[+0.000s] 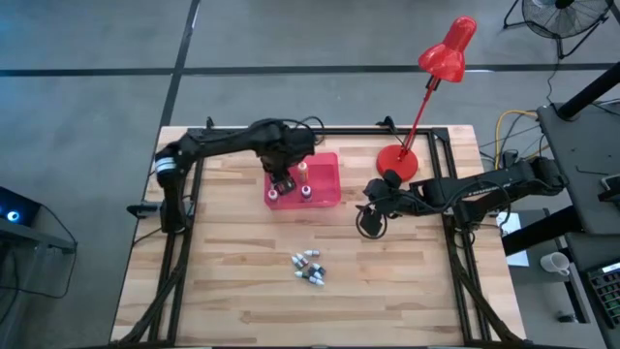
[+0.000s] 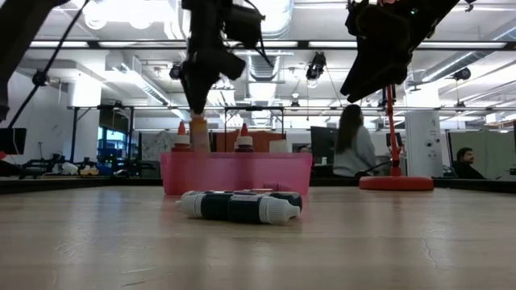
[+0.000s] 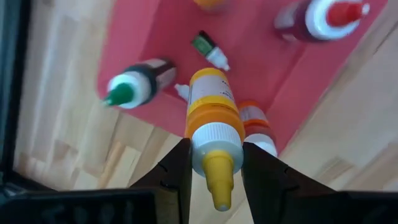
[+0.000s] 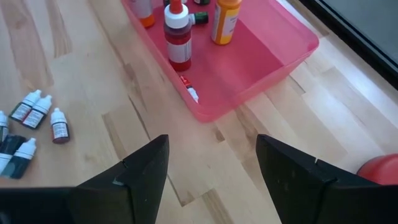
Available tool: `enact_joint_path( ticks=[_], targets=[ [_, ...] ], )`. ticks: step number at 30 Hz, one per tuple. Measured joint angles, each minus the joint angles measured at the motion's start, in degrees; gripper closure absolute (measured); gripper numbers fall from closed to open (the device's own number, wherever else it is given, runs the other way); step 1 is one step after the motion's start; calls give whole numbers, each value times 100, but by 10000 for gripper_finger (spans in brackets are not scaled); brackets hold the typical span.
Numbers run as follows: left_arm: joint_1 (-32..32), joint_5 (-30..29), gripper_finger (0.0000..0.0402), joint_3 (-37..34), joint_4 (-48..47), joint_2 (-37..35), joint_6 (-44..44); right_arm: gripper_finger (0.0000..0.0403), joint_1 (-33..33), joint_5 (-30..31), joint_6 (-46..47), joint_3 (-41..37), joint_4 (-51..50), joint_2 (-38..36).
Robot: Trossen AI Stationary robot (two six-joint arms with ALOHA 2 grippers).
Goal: Pick & Place food coloring
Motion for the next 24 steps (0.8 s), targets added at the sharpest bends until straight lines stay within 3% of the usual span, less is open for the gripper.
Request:
enact_joint_path(
  ticks=[10, 24],
  targets=[
    [-5, 75, 314, -2, -44, 645, 709, 170, -1, 105, 87, -22, 1, 0],
    [17, 255, 303, -209, 124, 828, 1125, 170, -2, 103, -56, -55, -4, 2]
  ],
)
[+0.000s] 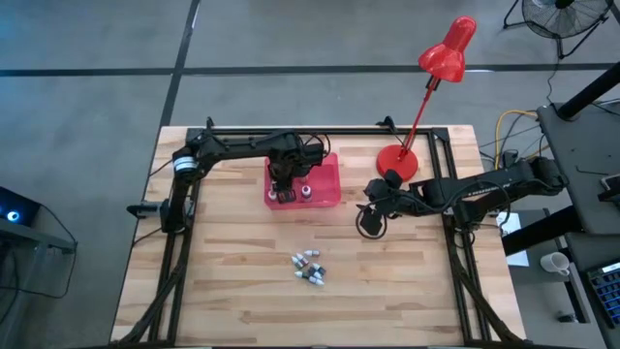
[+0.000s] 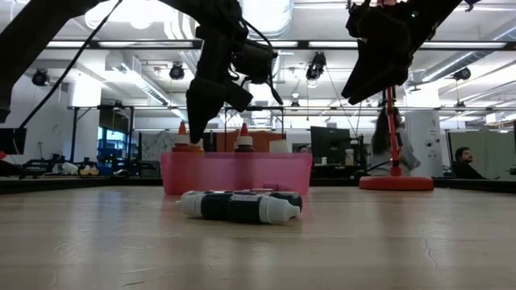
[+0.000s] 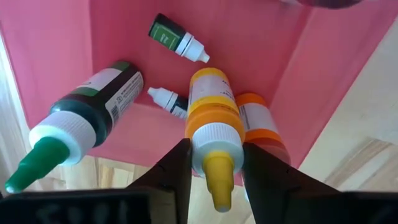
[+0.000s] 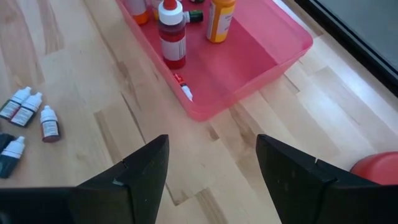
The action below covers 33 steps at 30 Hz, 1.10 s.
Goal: Pick & Place food coloring
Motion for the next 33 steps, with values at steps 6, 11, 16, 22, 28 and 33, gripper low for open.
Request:
enact_joint_path(
  ticks=[6, 11, 16, 22, 28, 33],
  targets=[
    [0, 2, 286, -18, 26, -36, 3, 170, 0, -2, -149, -11, 2, 2],
    [-1, -20, 281, -18, 26, -41, 1, 170, 2, -4, -186, -22, 0, 2],
    [-54, -74, 280, -21, 0, -152, 33, 170, 0, -13, -186, -31, 4, 2],
    [-88, -444, 279, -9, -9, -425, 101, 170, 2, -13, -184, -35, 20, 2],
    [-375, -453, 280, 141, -37, -890, 56, 170, 0, -161, -186, -48, 52, 2],
    [-973, -452, 280, 167, 97, -1484, -85, 170, -8, -578, -915, -66, 102, 2]
  ],
)
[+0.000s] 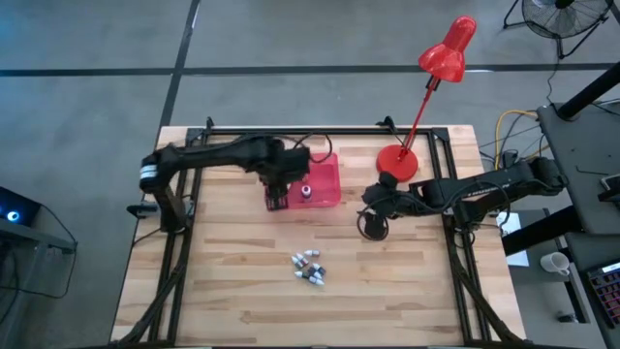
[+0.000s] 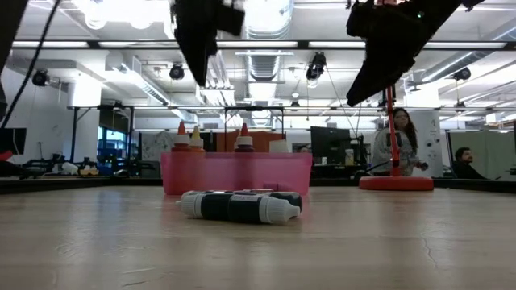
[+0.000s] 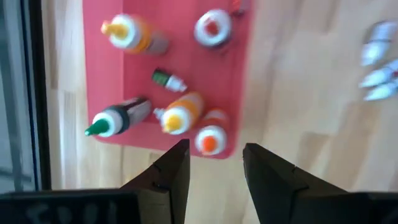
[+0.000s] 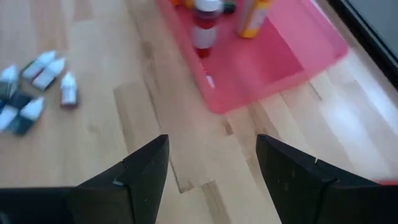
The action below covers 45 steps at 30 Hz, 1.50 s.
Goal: Pick & Place food coloring
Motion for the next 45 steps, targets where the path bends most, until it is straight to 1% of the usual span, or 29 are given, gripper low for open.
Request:
enact_joint_path(
  ticks=[2, 4, 6, 8, 11, 12, 16, 19, 23, 27, 29, 33, 36, 39, 42, 45],
  targets=[
    [-259, -2, 280, -36, 109, -240, -181, 170, -9, -304, -406, -22, 115, 0],
    [-533, -167, 280, -52, 130, -413, -520, 170, -9, -798, -844, -86, 506, 0],
    [-825, -518, 280, -54, 194, -599, -1008, 170, -3, -1295, -1215, -218, 1252, 41],
    [-1140, -888, 280, -56, 215, -735, -1524, 170, -1, -1542, -1222, -333, 2110, 194],
    [-1654, -1358, 280, -56, 255, -892, -2216, 170, 8, -1584, -896, -338, 3015, 644],
    [-1833, -1474, 280, -61, 257, -929, -2393, 170, 11, -1584, -813, -307, 3111, 794],
    [-2461, -1832, 280, -63, 304, -1021, -2832, 170, 139, -1592, -532, -7, 3084, 1530],
    [-2770, -2073, 280, -65, 336, -1062, -3080, 170, 255, -1599, -323, 295, 3090, 2038],
    [-2928, -2150, 280, -65, 276, -1121, -3027, 170, 340, -1596, -84, 812, 3110, 2609],
    [-2935, -2157, 280, -65, 84, -1269, -2629, 170, 358, -1593, 1499, 1409, 2904, 3071],
    [-2928, -2164, 280, -66, 93, -1386, -2312, 170, 392, -1671, 1928, 1735, 2315, 3209],
    [-2907, -2166, 280, -67, 149, -1596, -1832, 170, 612, -1624, 2038, 2294, 1061, 3337],
    [-2891, -2214, 280, -68, 152, -1757, -1763, 173, 806, -1237, 2041, 2613, 243, 3306],
    [-2894, -2255, 280, -144, 220, -1934, -1870, 176, 959, -629, 1996, 2898, -436, 3263],
    [-2927, -2250, 280, -380, 273, -2149, -2095, 177, 1074, -131, 1811, 3102, -741, 3256],
    [-2931, -2249, 280, -728, 377, -2384, -2191, 176, 1105, -51, 1399, 3115, -815, 3250]
  ],
)
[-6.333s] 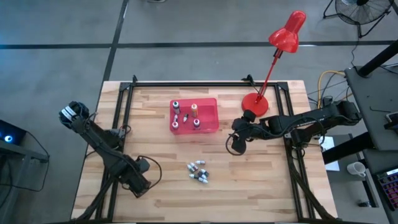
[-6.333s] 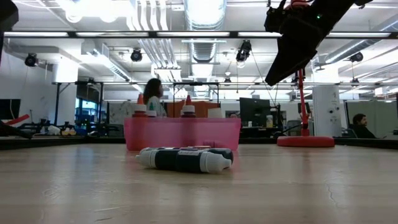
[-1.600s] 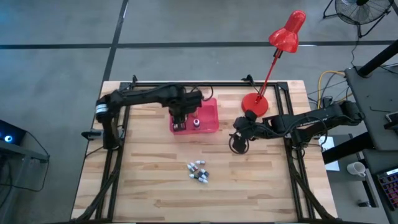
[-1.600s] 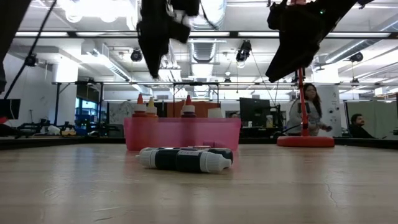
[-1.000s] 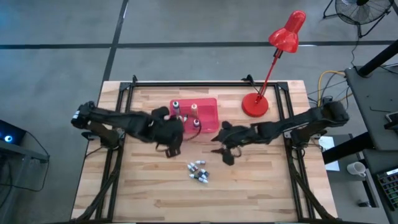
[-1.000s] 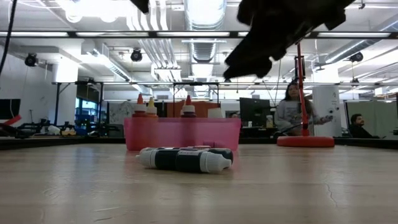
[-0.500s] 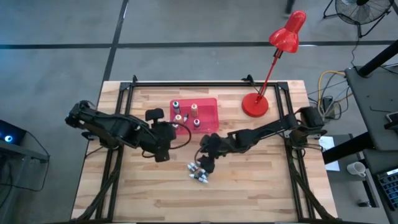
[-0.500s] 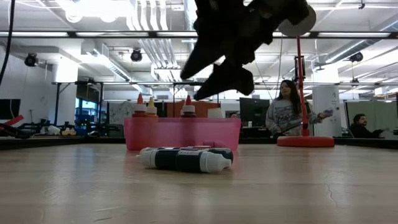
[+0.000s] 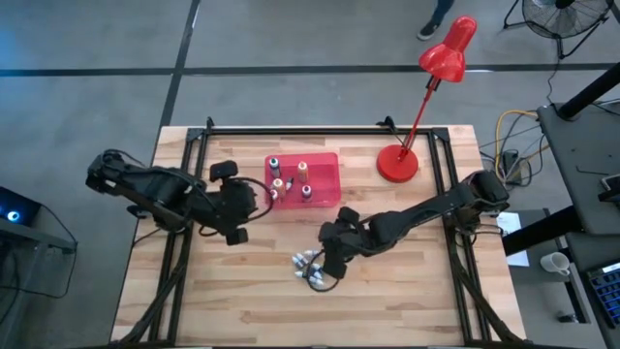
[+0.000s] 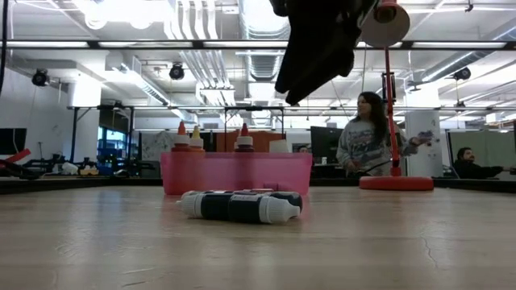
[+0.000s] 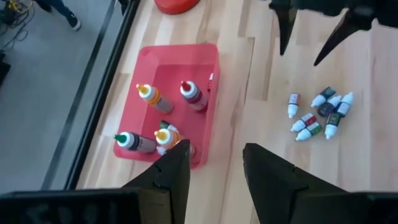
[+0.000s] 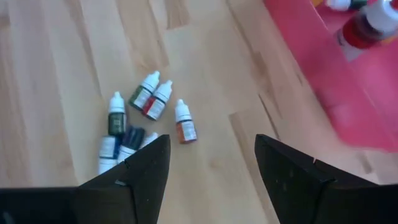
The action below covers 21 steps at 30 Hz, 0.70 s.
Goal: Pick & Place food coloring
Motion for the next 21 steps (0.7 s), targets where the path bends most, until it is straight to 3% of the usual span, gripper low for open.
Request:
enact_joint_path(
  ticks=[8, 15, 21],
  targets=[
    [0, 24, 280, -1208, 353, -648, -556, 178, -138, -567, -61, -17, -450, -76],
    [2, 225, 280, -2276, 911, -1167, -1312, 177, -120, -592, -1307, -238, -222, 87],
    [0, 524, 280, -2779, 1233, -1425, -1802, 177, -124, -758, -2104, -387, 407, 526]
  ],
)
